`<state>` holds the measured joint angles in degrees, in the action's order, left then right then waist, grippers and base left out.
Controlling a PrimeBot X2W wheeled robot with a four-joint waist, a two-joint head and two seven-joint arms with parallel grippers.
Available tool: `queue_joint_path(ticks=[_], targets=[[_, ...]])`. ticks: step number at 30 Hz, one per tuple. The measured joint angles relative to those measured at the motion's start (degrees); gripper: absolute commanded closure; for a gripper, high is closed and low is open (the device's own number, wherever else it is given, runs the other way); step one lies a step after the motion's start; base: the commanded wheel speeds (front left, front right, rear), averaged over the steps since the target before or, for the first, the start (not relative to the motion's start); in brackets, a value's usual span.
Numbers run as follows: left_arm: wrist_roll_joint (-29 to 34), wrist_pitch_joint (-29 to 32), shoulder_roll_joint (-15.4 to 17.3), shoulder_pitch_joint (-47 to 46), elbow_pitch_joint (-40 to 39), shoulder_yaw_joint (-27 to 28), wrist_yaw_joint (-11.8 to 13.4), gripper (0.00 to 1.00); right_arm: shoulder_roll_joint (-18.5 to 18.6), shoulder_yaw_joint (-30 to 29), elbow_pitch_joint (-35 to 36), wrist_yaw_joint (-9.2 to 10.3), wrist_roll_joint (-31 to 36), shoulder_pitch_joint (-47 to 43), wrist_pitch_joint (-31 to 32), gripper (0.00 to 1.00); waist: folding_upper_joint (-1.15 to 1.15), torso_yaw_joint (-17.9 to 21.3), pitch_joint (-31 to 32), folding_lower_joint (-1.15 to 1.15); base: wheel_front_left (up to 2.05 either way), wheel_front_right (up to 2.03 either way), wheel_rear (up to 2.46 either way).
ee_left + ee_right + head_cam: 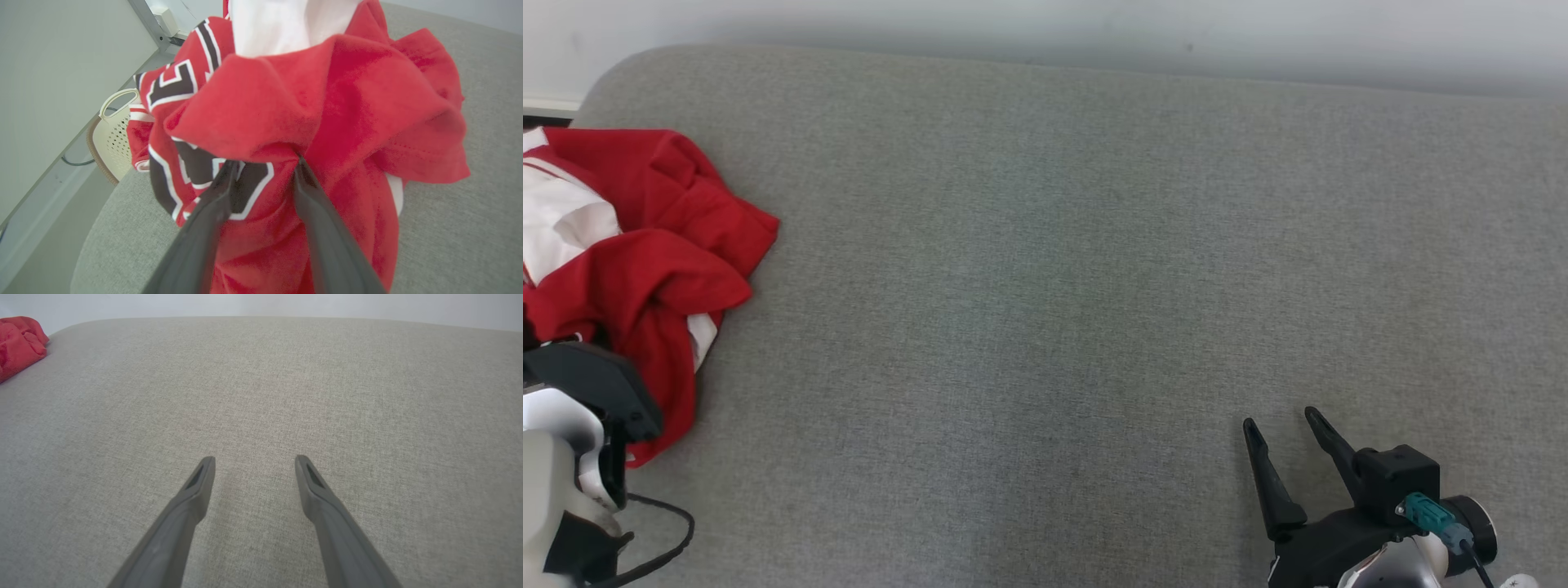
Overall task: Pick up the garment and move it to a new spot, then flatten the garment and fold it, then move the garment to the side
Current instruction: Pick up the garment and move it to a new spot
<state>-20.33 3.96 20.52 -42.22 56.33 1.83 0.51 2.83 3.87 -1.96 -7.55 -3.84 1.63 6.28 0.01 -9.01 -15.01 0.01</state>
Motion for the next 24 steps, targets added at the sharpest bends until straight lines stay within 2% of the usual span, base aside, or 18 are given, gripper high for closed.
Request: queue_joint_path(ticks=[10, 17, 20, 24], targets=[[0.7, -3.2, 0.4, -0.4, -0.6, -1.6, -0.3, 1.00, 0.0, 1.8, -5.0, 0.00, -4.2, 0.2, -2.7, 0.00, 0.00, 0.8, 3.9, -0.01, 0.00, 0.00, 0.00], [2.7, -3.5, 0.5, -4.2, -7.6, -4.7, -1.6, 1.00, 0.0, 1.1, -8.7, 0.00, -6.3, -0.6, -4.8, 0.00, 0.00, 0.6, 10.0, -0.02, 0.00, 0.00, 0.00], [2.7, -3.5, -1.4, -5.4, -11.6, -6.2, -2.6, 1.00, 0.0, -0.7, -9.9, 0.00, -7.3, -1.2, -5.9, 0.00, -0.01, 0.8, 12.7, -0.02, 0.00, 0.00, 0.00], [2.6, -3.4, -5.7, -5.9, -17.7, -8.6, -3.4, 1.00, 0.0, -3.0, -10.4, 0.00, -6.8, -2.7, -6.0, 0.00, -0.02, 2.0, 15.3, -0.03, 0.00, 0.00, 0.00]])
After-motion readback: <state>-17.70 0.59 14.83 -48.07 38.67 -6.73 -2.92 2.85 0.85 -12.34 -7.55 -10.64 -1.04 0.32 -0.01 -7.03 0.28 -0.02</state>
